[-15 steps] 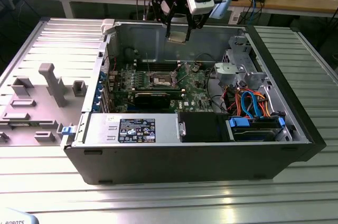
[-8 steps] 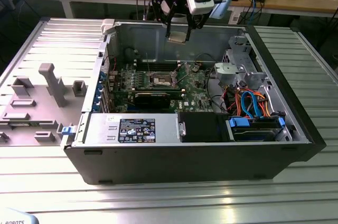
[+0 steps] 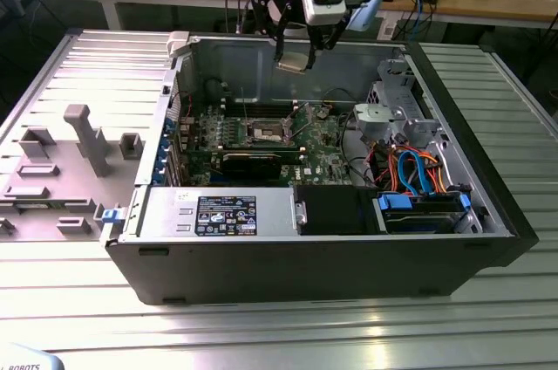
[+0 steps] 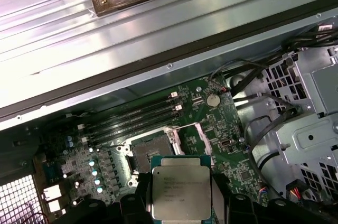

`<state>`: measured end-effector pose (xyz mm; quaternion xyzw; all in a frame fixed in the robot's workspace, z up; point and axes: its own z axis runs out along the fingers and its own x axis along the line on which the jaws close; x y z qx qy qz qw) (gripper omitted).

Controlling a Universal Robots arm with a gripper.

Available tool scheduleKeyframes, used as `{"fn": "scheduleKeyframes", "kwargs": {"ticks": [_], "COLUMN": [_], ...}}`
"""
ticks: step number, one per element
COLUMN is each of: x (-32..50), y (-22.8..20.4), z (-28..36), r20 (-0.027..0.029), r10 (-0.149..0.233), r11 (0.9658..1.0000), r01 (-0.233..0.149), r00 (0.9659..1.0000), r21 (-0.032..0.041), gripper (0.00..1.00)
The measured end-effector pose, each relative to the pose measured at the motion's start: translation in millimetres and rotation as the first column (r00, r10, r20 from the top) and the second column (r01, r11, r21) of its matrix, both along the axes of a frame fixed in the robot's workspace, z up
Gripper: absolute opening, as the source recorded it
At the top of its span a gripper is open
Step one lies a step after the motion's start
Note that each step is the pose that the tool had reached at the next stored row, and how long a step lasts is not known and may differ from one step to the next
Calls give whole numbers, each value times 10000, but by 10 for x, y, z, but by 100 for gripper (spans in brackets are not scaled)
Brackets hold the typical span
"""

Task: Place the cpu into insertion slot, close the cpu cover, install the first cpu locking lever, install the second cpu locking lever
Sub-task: 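Place the cpu into insertion slot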

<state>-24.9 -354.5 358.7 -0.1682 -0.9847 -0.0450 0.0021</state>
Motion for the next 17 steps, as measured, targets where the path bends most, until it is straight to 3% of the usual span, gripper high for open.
{"fn": "scheduleKeyframes", "kwargs": {"ticks": [17], "x": [-10], "y": [0], "z": [-4], "r20": [0], "r10": [-191], "r11": [9998], "r01": [191], "r00": [9998], "r21": [0], "gripper": [54]}}
